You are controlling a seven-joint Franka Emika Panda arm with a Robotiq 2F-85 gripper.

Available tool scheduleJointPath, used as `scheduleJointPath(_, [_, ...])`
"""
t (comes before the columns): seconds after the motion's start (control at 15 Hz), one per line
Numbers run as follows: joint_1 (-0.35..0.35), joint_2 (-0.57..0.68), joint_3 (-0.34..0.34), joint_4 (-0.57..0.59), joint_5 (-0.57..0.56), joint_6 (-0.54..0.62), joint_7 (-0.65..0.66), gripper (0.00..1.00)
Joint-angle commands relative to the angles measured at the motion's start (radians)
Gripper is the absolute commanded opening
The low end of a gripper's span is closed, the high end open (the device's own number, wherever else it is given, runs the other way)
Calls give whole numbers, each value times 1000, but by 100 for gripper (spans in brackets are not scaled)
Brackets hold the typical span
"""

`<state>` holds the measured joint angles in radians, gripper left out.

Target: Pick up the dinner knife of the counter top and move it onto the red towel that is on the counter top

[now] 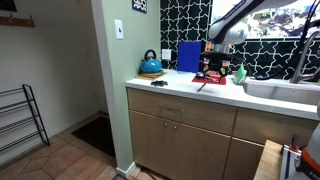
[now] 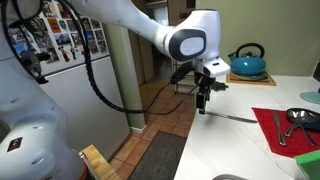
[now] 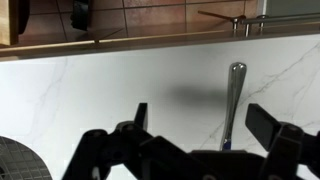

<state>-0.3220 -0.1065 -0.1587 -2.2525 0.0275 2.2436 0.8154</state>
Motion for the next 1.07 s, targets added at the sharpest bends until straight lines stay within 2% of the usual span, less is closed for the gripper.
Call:
scheduleJointPath(0.0, [21,104,-25,66,-9,36,36,100])
scheduleJointPath(0.53, [55,244,-56,188,7,13,47,100])
scheduleJointPath(1.0, [67,290,-51,203,125,89,-22,100])
